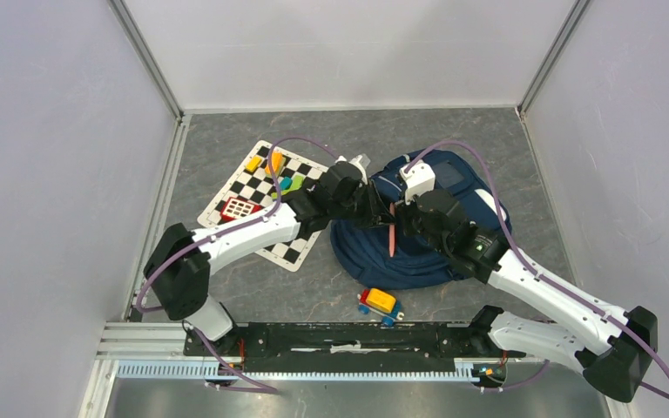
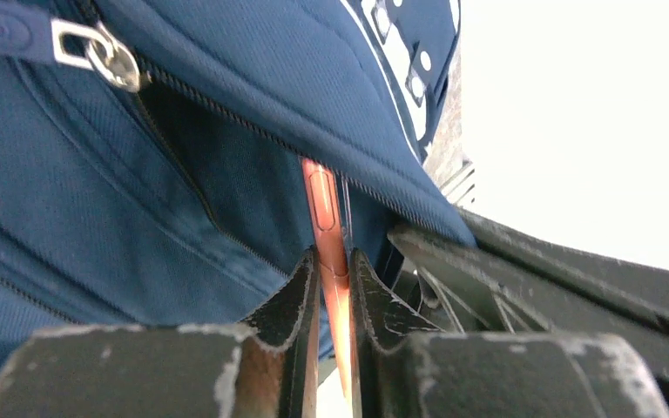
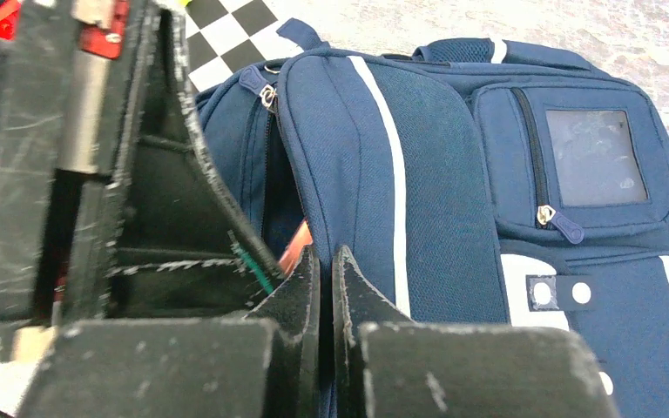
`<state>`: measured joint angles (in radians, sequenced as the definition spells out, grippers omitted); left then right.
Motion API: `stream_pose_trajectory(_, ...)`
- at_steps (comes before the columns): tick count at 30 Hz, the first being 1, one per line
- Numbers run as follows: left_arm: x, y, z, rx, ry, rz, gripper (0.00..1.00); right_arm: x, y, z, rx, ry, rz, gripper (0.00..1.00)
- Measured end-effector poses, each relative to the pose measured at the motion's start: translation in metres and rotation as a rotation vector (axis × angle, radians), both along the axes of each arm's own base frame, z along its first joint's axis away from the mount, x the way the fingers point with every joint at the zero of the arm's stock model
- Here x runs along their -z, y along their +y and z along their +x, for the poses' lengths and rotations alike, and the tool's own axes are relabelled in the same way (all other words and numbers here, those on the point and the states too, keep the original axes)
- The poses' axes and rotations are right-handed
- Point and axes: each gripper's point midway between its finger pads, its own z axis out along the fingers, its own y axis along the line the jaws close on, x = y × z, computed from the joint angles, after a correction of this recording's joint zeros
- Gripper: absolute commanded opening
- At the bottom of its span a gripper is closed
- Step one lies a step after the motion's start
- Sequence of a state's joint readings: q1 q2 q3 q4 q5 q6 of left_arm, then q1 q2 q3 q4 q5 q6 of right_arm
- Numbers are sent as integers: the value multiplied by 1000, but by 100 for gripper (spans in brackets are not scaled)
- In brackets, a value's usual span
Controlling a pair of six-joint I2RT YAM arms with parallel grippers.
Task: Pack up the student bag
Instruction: Place the stationery in the student bag.
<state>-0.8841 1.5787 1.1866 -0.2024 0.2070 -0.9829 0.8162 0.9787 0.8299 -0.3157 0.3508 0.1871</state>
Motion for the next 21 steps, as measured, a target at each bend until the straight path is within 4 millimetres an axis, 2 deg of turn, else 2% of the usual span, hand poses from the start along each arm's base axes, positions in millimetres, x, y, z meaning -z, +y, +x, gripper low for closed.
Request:
stream_pose_trajectory(6,12,-10,23,-109,-18,-6,2,0,0,0,-2,0,1,0)
stream_pose_trajectory(9,12,-11,40,-196,-71,-33,2,0,0,0,-1,0,1,0)
stream_pose_trajectory(15,16,-14,57,-294,-128,-61,3,-2,-2,2,12,-11,2,0)
stream_pose_trajectory(17,19,-17,60,-313,-140,-61,15,-4,-3,2,17,-16,3,0)
stream_pose_trajectory(19,21,-18,61,-322,-145,-59,37,-4,-4,2,20,-18,4,0)
stream_pose_trajectory(21,22,-17,63,-332,-149,-55,51,-4,-6,2,26,-23,4,0)
